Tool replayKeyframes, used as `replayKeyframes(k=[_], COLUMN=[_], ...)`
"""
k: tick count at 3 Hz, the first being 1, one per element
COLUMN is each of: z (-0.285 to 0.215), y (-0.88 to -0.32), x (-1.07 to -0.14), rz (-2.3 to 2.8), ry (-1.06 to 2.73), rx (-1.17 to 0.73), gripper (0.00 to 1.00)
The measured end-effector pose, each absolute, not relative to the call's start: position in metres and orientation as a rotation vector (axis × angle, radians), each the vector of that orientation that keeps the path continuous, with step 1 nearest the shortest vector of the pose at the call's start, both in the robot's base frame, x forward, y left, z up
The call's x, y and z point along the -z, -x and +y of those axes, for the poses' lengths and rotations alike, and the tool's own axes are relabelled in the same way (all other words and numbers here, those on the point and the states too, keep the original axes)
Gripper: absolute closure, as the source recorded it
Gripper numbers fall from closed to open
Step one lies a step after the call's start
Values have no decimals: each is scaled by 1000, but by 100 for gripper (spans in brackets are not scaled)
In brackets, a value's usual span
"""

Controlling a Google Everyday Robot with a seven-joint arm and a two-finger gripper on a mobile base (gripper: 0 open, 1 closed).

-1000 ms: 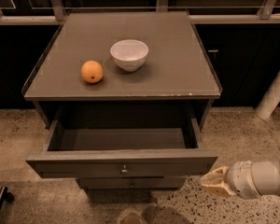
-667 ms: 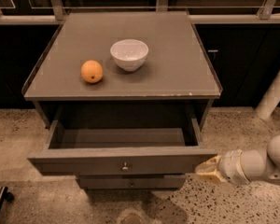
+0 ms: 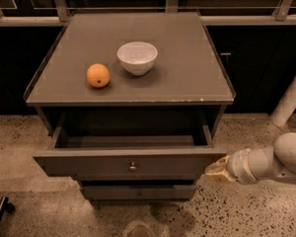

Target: Close top drawer

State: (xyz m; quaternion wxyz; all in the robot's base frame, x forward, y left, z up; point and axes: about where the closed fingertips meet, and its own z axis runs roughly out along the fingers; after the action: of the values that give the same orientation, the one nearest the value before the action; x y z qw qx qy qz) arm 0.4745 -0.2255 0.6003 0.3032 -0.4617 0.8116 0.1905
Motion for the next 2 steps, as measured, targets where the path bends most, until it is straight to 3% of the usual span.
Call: replayKeyframes(k=[2], z=[-229], y=[-506], x=[-600], rz=[2170], ry=[1235], rx=[-451], gripper=[100])
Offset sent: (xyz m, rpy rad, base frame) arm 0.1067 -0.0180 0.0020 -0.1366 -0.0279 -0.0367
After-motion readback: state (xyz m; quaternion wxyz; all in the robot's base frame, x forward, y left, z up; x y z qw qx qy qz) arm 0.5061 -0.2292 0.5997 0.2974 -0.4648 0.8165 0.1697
